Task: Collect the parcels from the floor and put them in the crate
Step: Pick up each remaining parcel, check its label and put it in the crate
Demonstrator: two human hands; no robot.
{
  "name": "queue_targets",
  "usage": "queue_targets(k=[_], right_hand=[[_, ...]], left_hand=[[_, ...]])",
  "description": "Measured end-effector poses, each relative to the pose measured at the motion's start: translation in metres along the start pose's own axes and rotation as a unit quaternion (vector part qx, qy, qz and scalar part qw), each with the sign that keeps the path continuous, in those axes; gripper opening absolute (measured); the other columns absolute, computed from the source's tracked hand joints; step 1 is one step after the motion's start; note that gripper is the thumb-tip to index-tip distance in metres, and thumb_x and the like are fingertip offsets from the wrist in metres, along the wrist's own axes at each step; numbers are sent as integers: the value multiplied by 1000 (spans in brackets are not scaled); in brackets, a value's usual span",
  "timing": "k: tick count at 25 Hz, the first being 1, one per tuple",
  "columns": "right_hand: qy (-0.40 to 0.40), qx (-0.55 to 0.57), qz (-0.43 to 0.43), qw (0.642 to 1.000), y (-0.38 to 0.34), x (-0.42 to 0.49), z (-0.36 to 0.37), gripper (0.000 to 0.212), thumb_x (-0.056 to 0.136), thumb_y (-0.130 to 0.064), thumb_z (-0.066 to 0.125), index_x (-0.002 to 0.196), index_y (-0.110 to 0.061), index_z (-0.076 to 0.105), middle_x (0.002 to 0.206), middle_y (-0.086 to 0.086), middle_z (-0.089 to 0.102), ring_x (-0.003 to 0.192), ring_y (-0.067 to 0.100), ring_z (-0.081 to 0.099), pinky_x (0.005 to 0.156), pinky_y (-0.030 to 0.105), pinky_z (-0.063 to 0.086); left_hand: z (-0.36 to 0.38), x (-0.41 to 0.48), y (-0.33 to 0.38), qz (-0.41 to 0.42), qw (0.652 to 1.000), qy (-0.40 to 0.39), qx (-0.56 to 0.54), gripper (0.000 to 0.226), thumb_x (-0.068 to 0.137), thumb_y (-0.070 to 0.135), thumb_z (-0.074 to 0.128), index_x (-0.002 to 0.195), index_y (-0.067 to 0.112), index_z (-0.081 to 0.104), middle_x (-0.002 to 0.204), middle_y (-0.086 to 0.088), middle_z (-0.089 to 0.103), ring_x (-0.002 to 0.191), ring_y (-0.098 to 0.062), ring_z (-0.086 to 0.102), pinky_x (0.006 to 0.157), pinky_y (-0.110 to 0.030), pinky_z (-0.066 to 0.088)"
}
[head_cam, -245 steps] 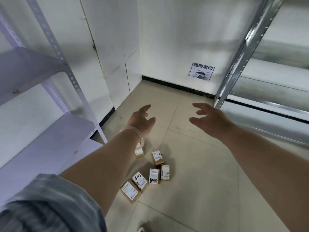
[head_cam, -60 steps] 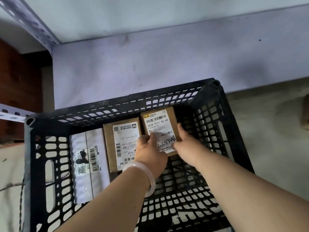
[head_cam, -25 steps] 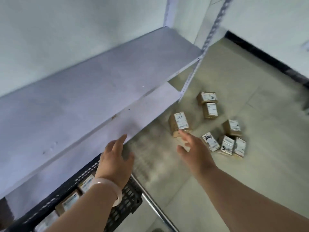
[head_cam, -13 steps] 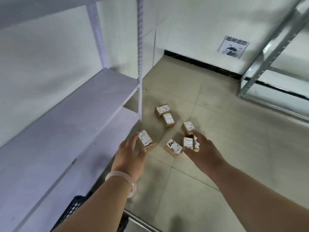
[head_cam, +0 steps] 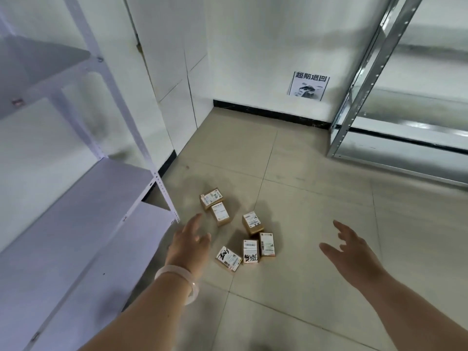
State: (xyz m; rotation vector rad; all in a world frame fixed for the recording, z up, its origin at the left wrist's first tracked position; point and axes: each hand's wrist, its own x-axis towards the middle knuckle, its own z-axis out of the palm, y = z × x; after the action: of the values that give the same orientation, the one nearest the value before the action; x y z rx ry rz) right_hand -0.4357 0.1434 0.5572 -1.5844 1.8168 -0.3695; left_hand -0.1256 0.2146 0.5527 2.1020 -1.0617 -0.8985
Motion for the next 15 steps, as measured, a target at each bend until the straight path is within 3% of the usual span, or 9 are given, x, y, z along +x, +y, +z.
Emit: queue_targets(k=[7, 12, 15], right_hand=[[-4, -33, -36, 999, -24, 139, -63, 62, 85, -35, 65, 142, -29, 39, 135, 7, 52, 116, 23, 55, 99, 34, 42], [-71, -79, -98, 990, -58, 196, -9, 63, 84, -37, 65, 141, -35, 37, 137, 2, 48, 125, 19, 50, 104, 35, 40], [-115, -99, -89, 984, -68, 233, 25, 63, 85, -39, 63, 141, -39, 35, 139, 0, 46, 126, 16, 49, 104, 33, 40]], left_hand=[[37, 90, 71, -15, 1000, 15, 17, 53, 90, 24, 51, 140, 36, 38, 137, -5, 48, 116, -20, 53, 98, -39, 46], [41, 148, 52, -57, 997, 40, 17, 55, 85, 24, 49, 138, 37, 39, 135, -5, 49, 121, -23, 50, 102, -45, 43], [49, 195, 35, -106, 993, 54, 7, 56, 86, 22, 47, 140, 34, 38, 138, -7, 46, 122, -25, 49, 104, -45, 41]])
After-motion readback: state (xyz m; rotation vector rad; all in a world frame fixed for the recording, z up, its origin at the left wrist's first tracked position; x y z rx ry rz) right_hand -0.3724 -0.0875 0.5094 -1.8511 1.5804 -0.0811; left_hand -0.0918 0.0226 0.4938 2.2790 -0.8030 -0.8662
